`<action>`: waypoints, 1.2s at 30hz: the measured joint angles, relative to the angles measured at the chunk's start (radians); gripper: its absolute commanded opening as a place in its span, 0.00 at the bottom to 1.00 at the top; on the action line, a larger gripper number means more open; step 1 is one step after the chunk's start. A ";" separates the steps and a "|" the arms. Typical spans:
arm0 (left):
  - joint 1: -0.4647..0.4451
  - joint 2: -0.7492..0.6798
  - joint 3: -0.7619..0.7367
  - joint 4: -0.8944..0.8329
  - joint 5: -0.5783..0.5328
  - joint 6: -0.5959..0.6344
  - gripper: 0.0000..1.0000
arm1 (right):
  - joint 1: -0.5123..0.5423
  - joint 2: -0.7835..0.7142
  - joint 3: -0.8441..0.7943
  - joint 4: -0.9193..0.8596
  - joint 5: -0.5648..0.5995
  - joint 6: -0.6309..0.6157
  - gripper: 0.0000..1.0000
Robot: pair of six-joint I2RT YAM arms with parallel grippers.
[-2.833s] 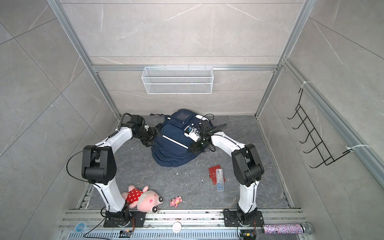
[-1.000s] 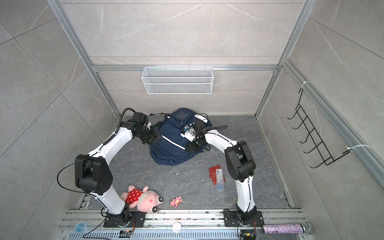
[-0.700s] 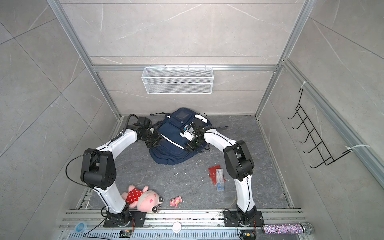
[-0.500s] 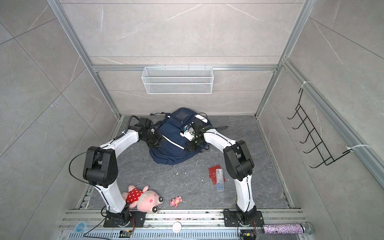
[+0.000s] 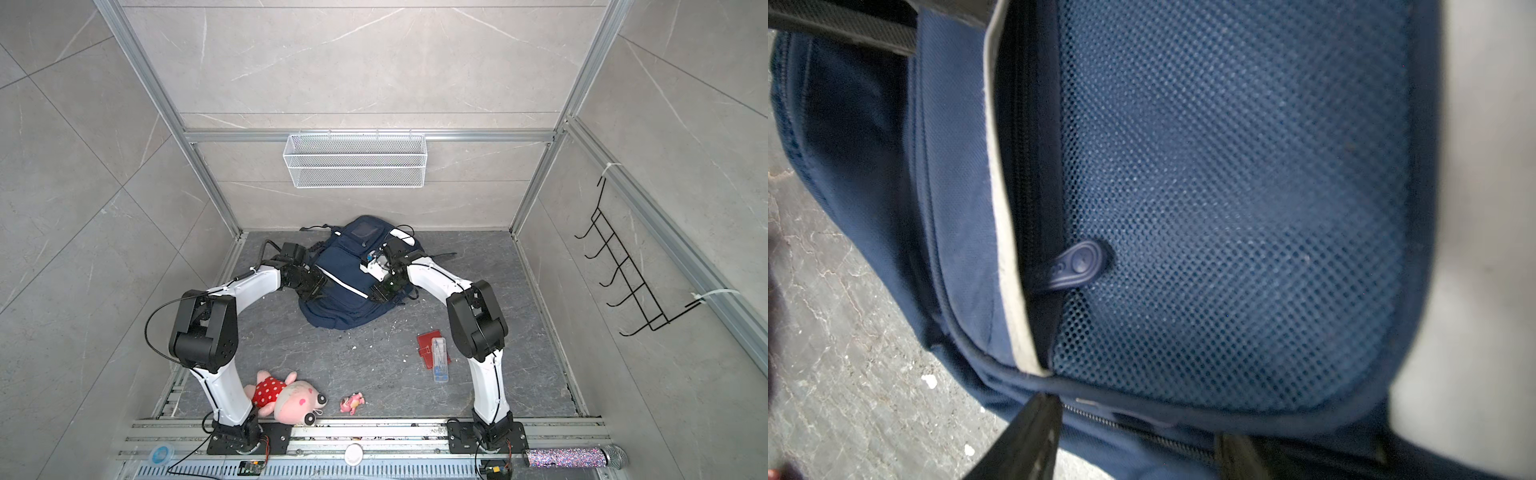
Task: Pack the student bag
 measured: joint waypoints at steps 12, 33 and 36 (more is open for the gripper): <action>-0.004 0.011 -0.012 0.048 -0.023 -0.030 0.00 | 0.000 -0.029 -0.061 0.066 -0.035 0.005 0.62; 0.040 -0.132 0.101 -0.055 0.216 0.024 0.00 | -0.027 -0.480 -0.354 0.142 -0.121 0.060 0.66; 0.041 -0.132 0.111 -0.054 0.229 0.019 0.00 | -0.041 -0.480 -0.402 0.166 -0.129 0.092 0.65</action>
